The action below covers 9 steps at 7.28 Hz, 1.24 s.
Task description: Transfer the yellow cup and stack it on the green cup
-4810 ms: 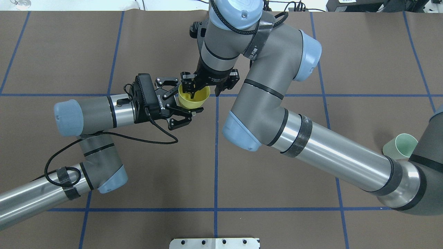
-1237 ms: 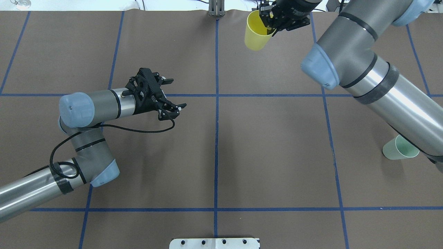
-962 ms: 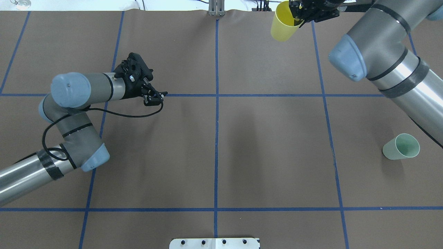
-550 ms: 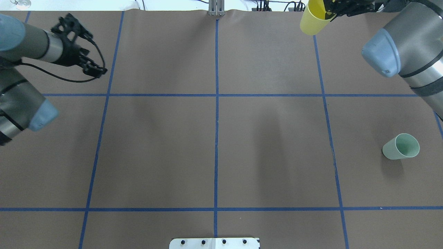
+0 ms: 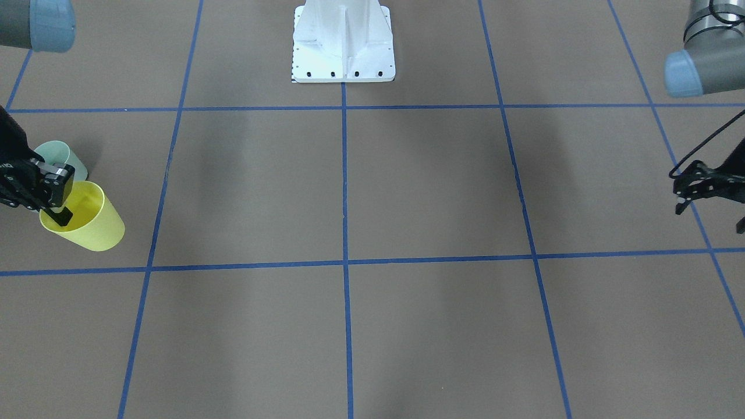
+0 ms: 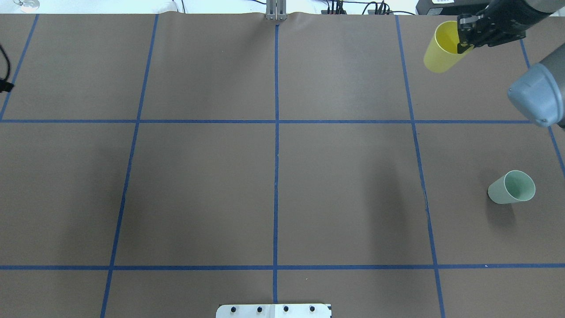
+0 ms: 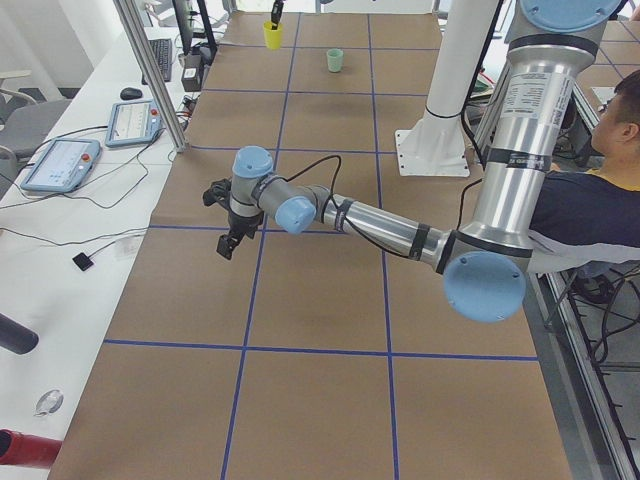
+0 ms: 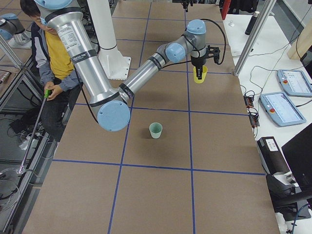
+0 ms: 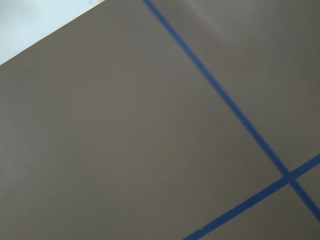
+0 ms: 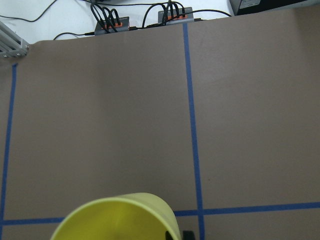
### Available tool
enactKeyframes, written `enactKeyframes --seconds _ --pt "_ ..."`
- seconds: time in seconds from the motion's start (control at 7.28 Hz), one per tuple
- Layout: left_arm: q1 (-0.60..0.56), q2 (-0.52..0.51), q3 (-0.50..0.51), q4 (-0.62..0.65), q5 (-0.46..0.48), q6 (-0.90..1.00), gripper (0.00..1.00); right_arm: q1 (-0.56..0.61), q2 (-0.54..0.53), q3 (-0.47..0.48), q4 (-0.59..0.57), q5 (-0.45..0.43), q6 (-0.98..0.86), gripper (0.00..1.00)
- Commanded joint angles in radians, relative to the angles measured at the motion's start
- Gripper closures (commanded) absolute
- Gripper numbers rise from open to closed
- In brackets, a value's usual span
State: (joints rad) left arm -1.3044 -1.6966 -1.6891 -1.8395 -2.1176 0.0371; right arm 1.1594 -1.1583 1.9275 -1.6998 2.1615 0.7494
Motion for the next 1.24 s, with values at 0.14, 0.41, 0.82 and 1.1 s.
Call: enactKeyframes --seconds 0.14,0.41,0.82,1.1 --pt "-0.215 0.071 -0.027 0.286 -0.021 0.158 0.0 0.066 -0.208 0.132 -0.101 0.071 -0.325 1.0" --pt "-0.216 0.101 -0.137 0.472 -0.039 0.152 0.0 0.085 -0.387 0.151 0.002 0.103 -0.444 1.0" --pt "-0.214 0.107 -0.181 0.523 -0.082 0.153 0.0 0.082 -0.627 0.143 0.272 0.146 -0.4 1.0" --pt "-0.214 0.107 -0.182 0.523 -0.085 0.155 0.0 0.062 -0.681 0.067 0.548 0.149 -0.224 1.0"
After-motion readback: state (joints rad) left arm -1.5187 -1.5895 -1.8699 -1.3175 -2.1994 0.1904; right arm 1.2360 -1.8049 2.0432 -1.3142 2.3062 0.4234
